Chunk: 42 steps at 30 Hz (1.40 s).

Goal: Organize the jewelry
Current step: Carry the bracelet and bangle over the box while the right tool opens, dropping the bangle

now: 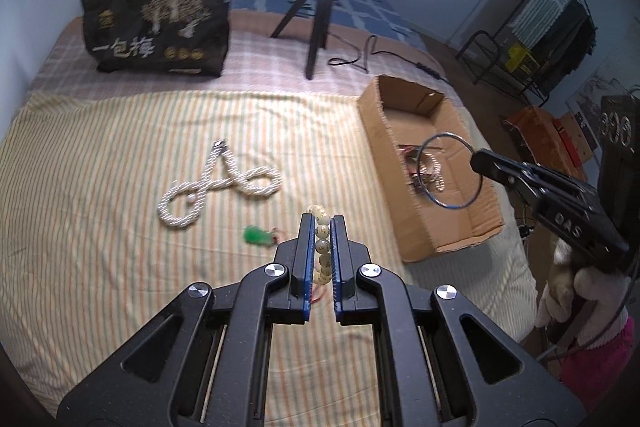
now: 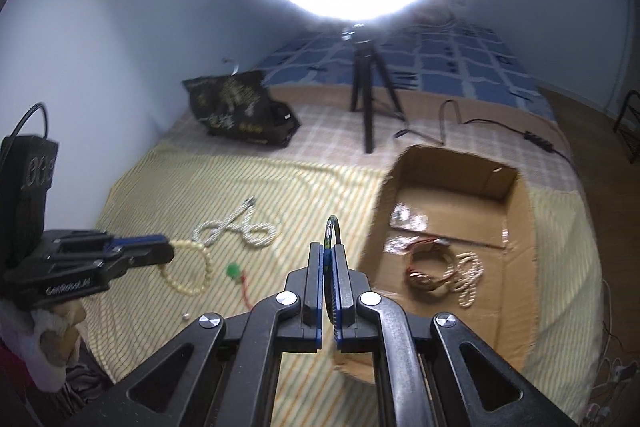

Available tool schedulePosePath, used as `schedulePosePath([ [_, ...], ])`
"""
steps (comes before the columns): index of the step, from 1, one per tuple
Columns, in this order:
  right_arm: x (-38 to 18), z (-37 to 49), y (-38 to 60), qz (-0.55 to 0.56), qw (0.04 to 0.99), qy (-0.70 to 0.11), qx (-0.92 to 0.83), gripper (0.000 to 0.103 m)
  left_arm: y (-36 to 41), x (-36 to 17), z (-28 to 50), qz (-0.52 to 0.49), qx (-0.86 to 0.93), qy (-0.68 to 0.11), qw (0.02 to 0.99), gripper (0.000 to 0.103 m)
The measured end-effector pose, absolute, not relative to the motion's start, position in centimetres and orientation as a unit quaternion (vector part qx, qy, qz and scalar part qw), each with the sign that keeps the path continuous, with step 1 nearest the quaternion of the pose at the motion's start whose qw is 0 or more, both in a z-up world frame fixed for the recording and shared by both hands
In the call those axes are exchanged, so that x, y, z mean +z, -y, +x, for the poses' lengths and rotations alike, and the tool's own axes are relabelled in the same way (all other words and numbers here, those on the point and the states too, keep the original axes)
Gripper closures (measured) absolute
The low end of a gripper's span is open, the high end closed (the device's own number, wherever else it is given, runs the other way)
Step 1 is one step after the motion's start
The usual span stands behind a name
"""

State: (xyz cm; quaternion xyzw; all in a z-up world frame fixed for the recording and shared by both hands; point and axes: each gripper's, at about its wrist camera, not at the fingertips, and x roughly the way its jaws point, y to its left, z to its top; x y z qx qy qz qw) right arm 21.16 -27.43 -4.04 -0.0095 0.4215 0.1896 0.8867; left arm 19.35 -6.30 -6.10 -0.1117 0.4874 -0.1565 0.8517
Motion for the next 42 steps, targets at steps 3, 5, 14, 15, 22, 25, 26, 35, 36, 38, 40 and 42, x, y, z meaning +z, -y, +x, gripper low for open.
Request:
schedulePosePath([
  [3,-3.9,21.7,28.8,-0.007,0.891,-0.419,0.174,0.102,7.6,-5.8,19.6,-0.109,-0.166,-0.485,0.852,0.098],
  [5,-3.9,22.0,29.4,-0.008,0.893,-0.419,0.164,0.102,8.6,-5.7,19.8,-0.107,-0.174,-0.484,0.851,0.098],
  [14,-4.0,22.9,33.5,-0.001,0.902,-0.416,0.117,0.102,12.5,-5.0,20.3,-0.104,-0.205,-0.477,0.848,0.098],
  [15,-4.0,22.9,33.8,-0.001,0.902,-0.417,0.114,0.102,13.0,-4.9,20.3,-0.103,-0.208,-0.476,0.848,0.098],
  [22,-4.6,22.8,35.8,0.000,0.902,-0.423,0.088,0.102,15.9,-4.8,20.7,-0.105,-0.227,-0.475,0.844,0.098],
  [25,-4.8,22.7,36.6,0.001,0.902,-0.424,0.080,0.102,17.0,-5.1,21.0,-0.102,-0.232,-0.477,0.841,0.098],
  [26,-4.8,22.7,36.8,0.002,0.902,-0.425,0.077,0.102,17.4,-5.2,21.0,-0.101,-0.233,-0.478,0.841,0.098],
  [35,-5.5,22.8,38.2,0.009,0.899,-0.432,0.065,0.102,20.0,-5.9,22.1,-0.105,-0.240,-0.480,0.837,0.098],
  [36,-5.6,22.8,38.4,0.010,0.899,-0.433,0.064,0.102,20.1,-6.0,22.2,-0.105,-0.240,-0.481,0.836,0.098],
  [38,-5.8,22.8,38.6,0.011,0.898,-0.434,0.063,0.102,20.6,-6.4,22.5,-0.104,-0.239,-0.485,0.834,0.098],
  [40,-5.9,22.9,38.9,0.012,0.898,-0.436,0.061,0.102,20.9,-6.9,22.8,-0.101,-0.239,-0.489,0.833,0.098],
  [42,-6.1,23.0,39.2,0.014,0.897,-0.438,0.061,0.102,21.1,-7.2,23.0,-0.099,-0.239,-0.493,0.831,0.098],
])
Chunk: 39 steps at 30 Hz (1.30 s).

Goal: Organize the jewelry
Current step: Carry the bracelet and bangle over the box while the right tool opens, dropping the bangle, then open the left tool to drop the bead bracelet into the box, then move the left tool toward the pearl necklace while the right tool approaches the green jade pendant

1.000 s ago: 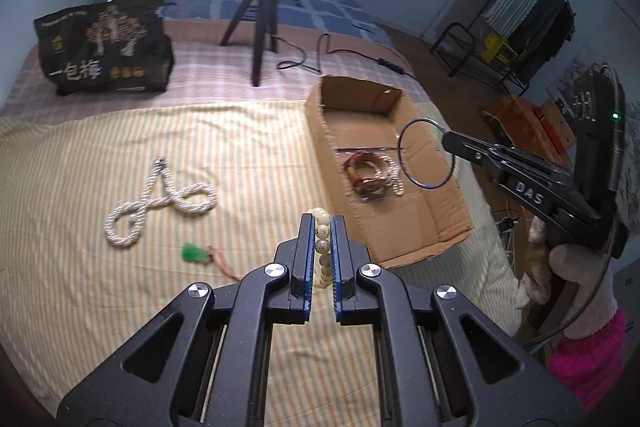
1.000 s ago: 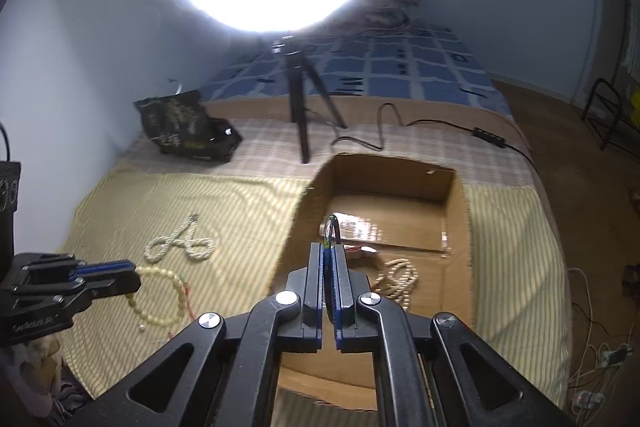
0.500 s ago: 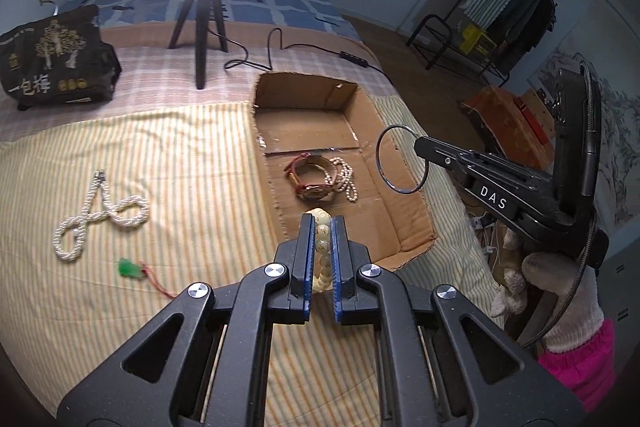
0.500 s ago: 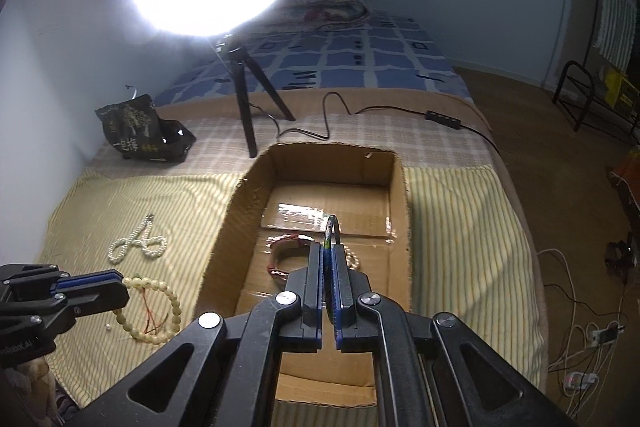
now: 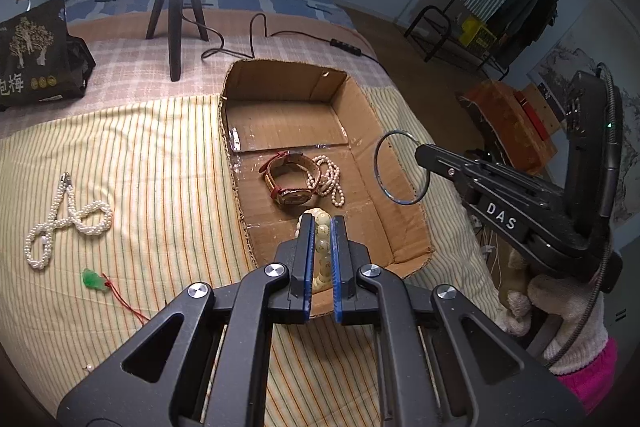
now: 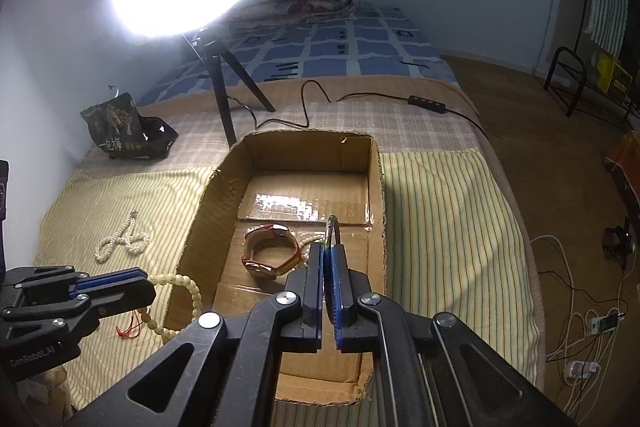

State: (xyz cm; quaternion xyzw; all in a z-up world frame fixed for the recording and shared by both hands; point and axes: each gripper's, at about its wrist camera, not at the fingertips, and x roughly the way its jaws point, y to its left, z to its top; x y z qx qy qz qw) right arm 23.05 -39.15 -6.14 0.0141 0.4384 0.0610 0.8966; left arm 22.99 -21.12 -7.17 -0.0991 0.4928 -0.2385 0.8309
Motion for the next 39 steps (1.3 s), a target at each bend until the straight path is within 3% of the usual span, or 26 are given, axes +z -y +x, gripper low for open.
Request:
schedulePosePath([
  [4,-6.4,23.2,39.3,0.016,0.895,-0.440,0.066,0.101,21.3,-7.6,23.1,-0.095,-0.241,-0.497,0.828,0.098],
  [6,-6.4,23.2,39.2,0.017,0.896,-0.439,0.063,0.091,21.3,-7.6,23.2,-0.094,-0.238,-0.496,0.829,0.098],
  [7,-6.3,23.2,39.2,0.018,0.897,-0.438,0.063,0.077,21.2,-7.6,23.2,-0.095,-0.237,-0.498,0.829,0.098],
  [8,-6.2,23.2,39.1,0.018,0.897,-0.436,0.065,0.072,21.2,-7.7,23.3,-0.094,-0.235,-0.500,0.828,0.098],
  [12,-6.4,23.2,39.0,0.014,0.896,-0.439,0.061,0.068,20.9,-7.9,23.4,-0.089,-0.230,-0.503,0.828,0.098],
  [14,-6.5,23.2,38.9,0.010,0.897,-0.440,0.054,0.046,20.8,-7.9,23.3,-0.085,-0.228,-0.503,0.829,0.097],
  [15,-6.4,23.2,38.9,0.008,0.898,-0.438,0.048,0.041,20.7,-7.8,23.2,-0.082,-0.227,-0.502,0.831,0.097],
  [17,-6.3,23.1,38.9,0.004,0.899,-0.436,0.042,0.034,20.4,-7.7,23.2,-0.079,-0.223,-0.500,0.833,0.084],
  [20,-6.1,23.0,38.9,-0.005,0.901,-0.433,0.029,0.021,19.8,-7.6,23.1,-0.080,-0.218,-0.497,0.836,0.077],
  [22,-5.9,22.9,38.9,-0.008,0.903,-0.428,0.024,0.018,19.5,-7.6,23.0,-0.079,-0.214,-0.496,0.838,0.076],
  [25,-5.7,22.9,38.9,-0.007,0.904,-0.427,0.023,0.017,18.9,-7.4,22.9,-0.079,-0.209,-0.492,0.842,0.061],
  [30,-5.8,22.8,38.7,-0.006,0.902,-0.432,0.018,0.015,18.1,-7.1,22.6,-0.076,-0.201,-0.488,0.846,0.059],
  [33,-5.9,22.8,38.4,-0.006,0.901,-0.434,0.016,0.015,17.5,-7.1,22.4,-0.072,-0.196,-0.487,0.848,0.044],
  [39,-5.6,22.6,37.7,-0.019,0.902,-0.430,0.007,0.013,15.9,-6.9,22.2,-0.058,-0.180,-0.482,0.856,0.042],
])
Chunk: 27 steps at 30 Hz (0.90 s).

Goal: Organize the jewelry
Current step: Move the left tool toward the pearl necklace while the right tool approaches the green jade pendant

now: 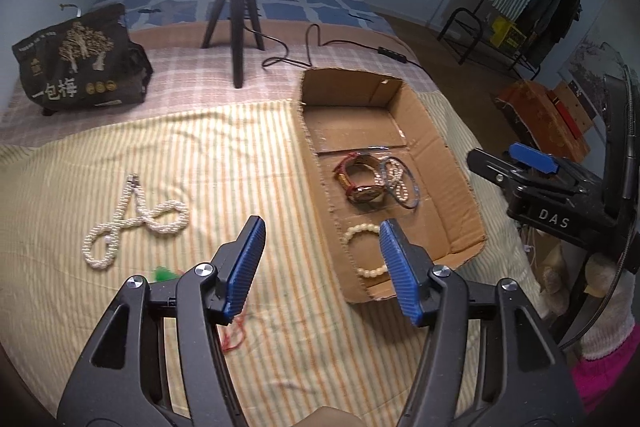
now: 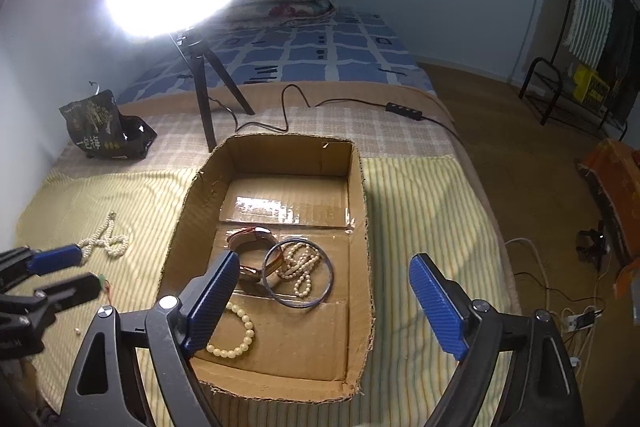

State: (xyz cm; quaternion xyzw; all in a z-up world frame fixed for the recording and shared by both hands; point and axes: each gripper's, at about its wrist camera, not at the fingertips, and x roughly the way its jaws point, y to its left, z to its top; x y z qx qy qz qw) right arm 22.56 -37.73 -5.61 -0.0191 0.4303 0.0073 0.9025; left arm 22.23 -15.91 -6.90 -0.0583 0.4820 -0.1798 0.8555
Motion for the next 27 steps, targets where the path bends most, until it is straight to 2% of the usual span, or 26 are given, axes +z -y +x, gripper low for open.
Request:
schedulePosePath([
  [6,-5.4,22.4,37.2,0.002,0.903,-0.429,0.023,0.012,13.0,-6.8,22.3,-0.058,-0.159,-0.480,0.861,0.042],
  [14,-4.5,21.7,35.4,0.008,0.906,-0.421,0.041,0.021,8.2,-6.5,22.1,-0.058,-0.126,-0.473,0.870,0.042],
  [27,-2.7,20.1,28.8,-0.035,0.922,-0.377,0.082,0.021,0.6,-6.1,21.4,-0.088,-0.071,-0.471,0.875,0.042],
])
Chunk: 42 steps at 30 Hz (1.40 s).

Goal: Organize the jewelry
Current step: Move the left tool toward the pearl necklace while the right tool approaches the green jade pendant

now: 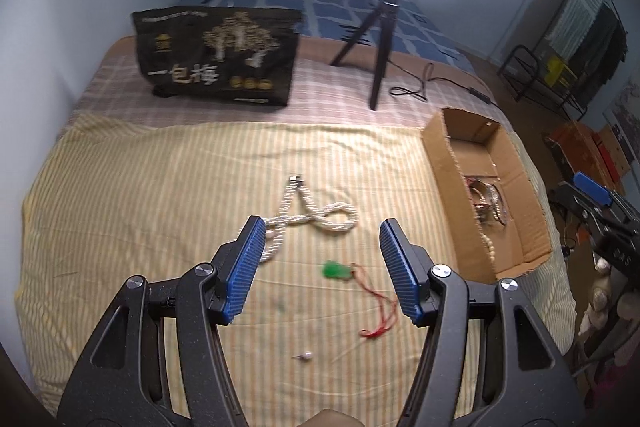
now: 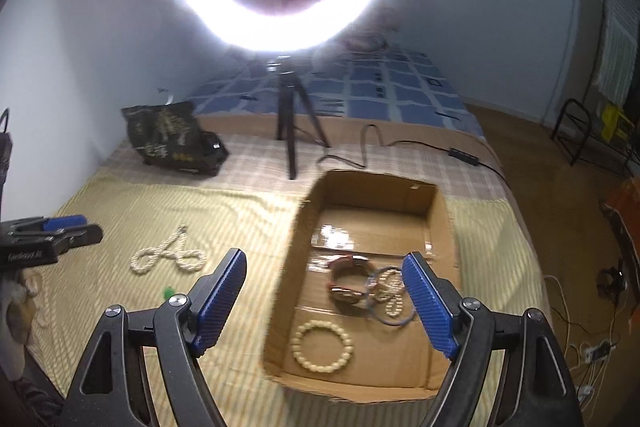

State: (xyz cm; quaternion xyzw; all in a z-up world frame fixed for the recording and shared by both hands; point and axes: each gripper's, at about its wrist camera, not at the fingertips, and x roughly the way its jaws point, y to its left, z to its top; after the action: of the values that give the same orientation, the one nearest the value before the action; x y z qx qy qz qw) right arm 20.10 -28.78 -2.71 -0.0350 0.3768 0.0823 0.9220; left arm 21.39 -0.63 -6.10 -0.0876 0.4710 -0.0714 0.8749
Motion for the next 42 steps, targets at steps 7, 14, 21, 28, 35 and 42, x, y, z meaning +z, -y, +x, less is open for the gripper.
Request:
schedulePosePath([
  [7,-3.7,19.9,24.6,-0.060,0.904,-0.404,0.130,0.021,-2.2,-6.8,21.5,-0.099,-0.059,-0.484,0.868,0.042],
  [14,-5.5,19.4,22.2,-0.076,0.884,-0.428,0.173,0.031,-4.8,-8.4,22.3,-0.120,-0.040,-0.505,0.854,0.050],
  [21,-8.2,20.4,20.3,-0.056,0.858,-0.464,0.214,0.045,-6.1,-10.8,23.1,-0.140,-0.026,-0.533,0.834,0.062],
  [28,-10.4,21.8,17.1,-0.061,0.831,-0.489,0.257,0.055,-5.9,-13.6,24.2,-0.159,-0.022,-0.564,0.810,0.072],
  [35,-12.7,22.7,14.9,-0.080,0.809,-0.511,0.278,0.066,-5.7,-15.6,25.5,-0.170,-0.017,-0.583,0.794,0.077],
  [42,-13.9,23.4,13.5,-0.094,0.801,-0.517,0.287,0.069,-5.3,-16.9,26.5,-0.170,-0.010,-0.593,0.787,0.080],
])
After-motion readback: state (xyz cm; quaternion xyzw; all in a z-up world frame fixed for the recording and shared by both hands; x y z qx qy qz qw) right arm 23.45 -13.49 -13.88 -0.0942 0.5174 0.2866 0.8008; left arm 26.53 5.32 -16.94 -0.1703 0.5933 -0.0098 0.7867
